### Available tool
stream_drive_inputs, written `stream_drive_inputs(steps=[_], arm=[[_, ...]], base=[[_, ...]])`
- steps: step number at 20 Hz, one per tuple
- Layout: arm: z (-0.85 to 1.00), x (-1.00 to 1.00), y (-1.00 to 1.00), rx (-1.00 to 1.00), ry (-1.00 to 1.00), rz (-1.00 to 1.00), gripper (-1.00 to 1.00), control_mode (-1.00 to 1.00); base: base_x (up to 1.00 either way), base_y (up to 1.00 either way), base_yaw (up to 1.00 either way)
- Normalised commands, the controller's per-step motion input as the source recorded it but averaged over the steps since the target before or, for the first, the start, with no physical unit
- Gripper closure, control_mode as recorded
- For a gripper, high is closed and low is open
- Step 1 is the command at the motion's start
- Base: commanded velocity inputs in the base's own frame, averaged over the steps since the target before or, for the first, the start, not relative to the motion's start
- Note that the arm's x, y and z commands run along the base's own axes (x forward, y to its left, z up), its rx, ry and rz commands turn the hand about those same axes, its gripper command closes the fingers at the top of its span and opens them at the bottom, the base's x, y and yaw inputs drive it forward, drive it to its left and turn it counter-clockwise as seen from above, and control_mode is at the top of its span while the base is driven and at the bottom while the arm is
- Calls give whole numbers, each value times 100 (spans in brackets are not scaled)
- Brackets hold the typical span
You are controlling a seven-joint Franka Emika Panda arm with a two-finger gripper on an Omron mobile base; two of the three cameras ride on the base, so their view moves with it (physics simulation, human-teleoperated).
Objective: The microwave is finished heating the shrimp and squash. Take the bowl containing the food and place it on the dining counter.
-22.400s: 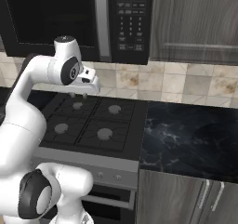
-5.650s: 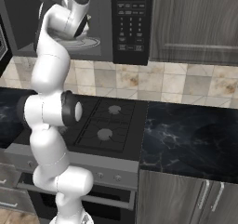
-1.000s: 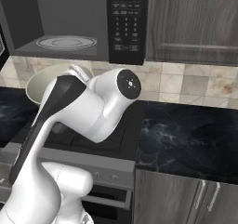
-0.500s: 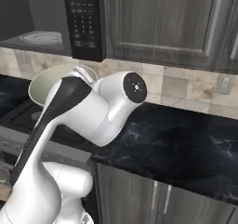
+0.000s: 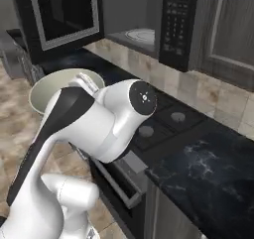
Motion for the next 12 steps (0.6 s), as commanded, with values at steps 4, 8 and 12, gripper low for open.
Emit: stream_drive_inputs(steps=[4, 8, 12], arm=[[0, 0, 0, 0, 0, 0, 100, 100], [0, 0, 0, 0, 0, 0, 100, 100], [0, 0, 0, 0, 0, 0, 100, 100]], base=[[-42, 0, 93], [-33, 12, 91], [-23, 39, 88]])
